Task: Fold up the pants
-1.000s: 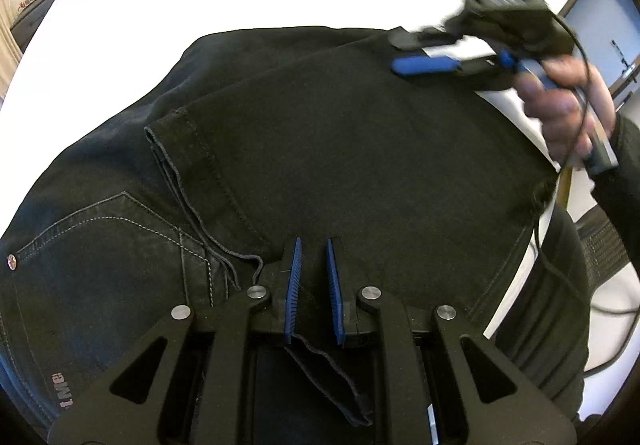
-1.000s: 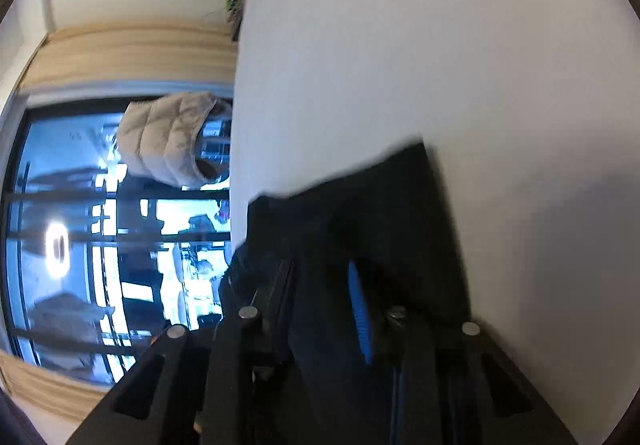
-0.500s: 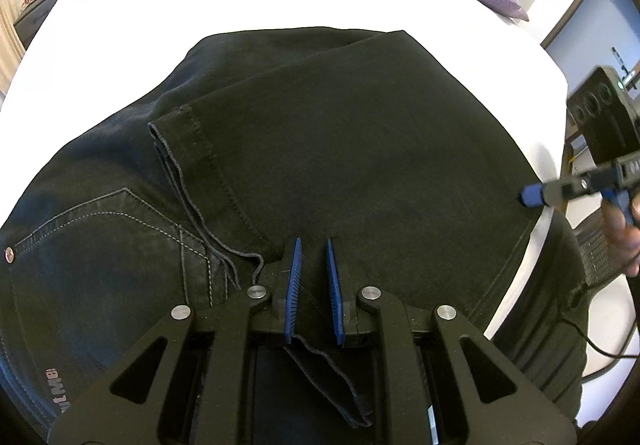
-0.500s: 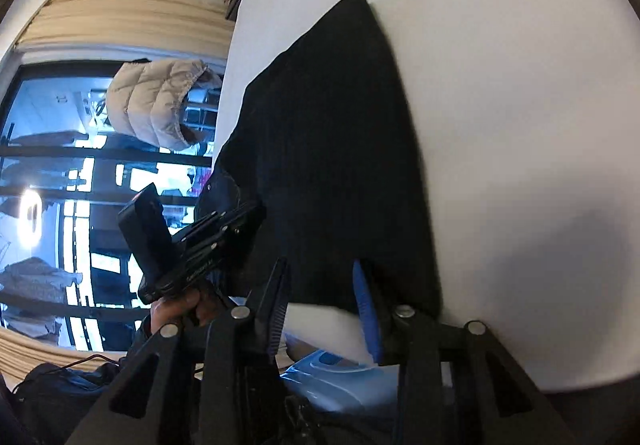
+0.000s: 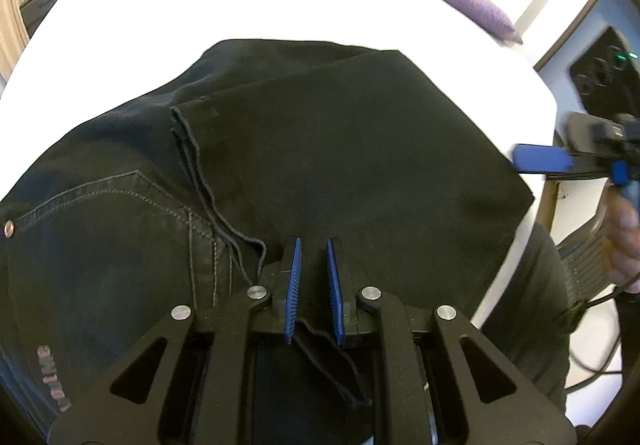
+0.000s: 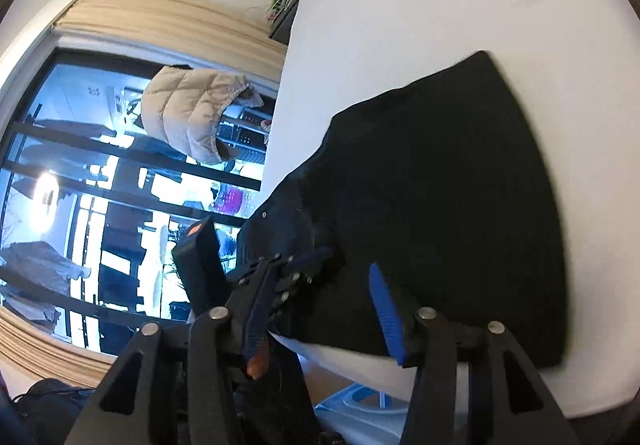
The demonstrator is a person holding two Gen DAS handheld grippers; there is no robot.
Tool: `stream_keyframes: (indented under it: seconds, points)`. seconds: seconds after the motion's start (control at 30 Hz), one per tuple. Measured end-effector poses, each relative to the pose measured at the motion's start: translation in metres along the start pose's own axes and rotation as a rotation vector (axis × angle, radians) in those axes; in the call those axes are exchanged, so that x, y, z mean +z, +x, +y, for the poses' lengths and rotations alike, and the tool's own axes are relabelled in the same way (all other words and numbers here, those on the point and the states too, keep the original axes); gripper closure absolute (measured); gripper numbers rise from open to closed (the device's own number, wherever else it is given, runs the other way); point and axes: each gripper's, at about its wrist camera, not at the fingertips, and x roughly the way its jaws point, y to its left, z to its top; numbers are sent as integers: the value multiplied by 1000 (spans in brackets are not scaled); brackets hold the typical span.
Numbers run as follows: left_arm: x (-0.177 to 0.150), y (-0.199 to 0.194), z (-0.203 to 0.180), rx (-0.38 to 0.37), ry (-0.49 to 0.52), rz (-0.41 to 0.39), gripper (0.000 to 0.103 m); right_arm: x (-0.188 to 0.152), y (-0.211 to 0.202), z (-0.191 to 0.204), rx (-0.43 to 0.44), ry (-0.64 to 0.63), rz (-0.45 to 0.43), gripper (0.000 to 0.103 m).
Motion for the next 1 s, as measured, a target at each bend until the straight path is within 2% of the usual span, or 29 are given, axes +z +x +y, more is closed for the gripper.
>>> stream_keyframes:
  seconds: [0.1,0.13,0.17,0.23,0.33,0.43,0.47,0.53,0.63,0.7,0.73,0.77,0.8,0.83,1.0]
  points:
    - [-8,-16,7,-6,-30,-31,90,3,31,-23,-32,50,57,41]
    - [-11,-22,10,-7,-38,-40,90,1,43,-38,-77,89,84,53]
    - [-16,-31,13,-9,-49,-54,90,-1,46,-46,-105,101,72,65]
    - [-26,-51,21,-24,-74,-94,90,-4,40,-48,-88,106,33,62]
    - [-52,-94,44,-65,-169,-176,90,-2,31,-35,-69,115,17,46]
    - [-83,-131,78,-83,-299,-248,90,3,26,-7,65,102,-28,33]
    - [-96,-145,92,-74,-358,-270,90,5,27,-2,81,87,-33,28]
    - [-128,-169,122,-70,-488,-319,90,12,40,15,100,52,-9,27]
    - [-170,-189,156,-94,-656,-376,88,21,80,25,101,46,73,27]
    - [-199,-195,178,-137,-777,-422,83,24,103,29,113,48,114,27]
    - [-211,-196,187,-147,-830,-435,68,28,113,32,121,50,130,27]
    - [-223,-196,195,-152,-886,-451,35,30,120,34,125,50,141,27]
    - [-231,-197,201,-164,-925,-472,22,31,128,36,128,49,153,27]
    - [-235,-196,204,-177,-949,-492,14,33,131,37,128,50,162,27]
    - [-249,-183,221,-277,-1008,-486,14,33,133,41,129,43,160,27]
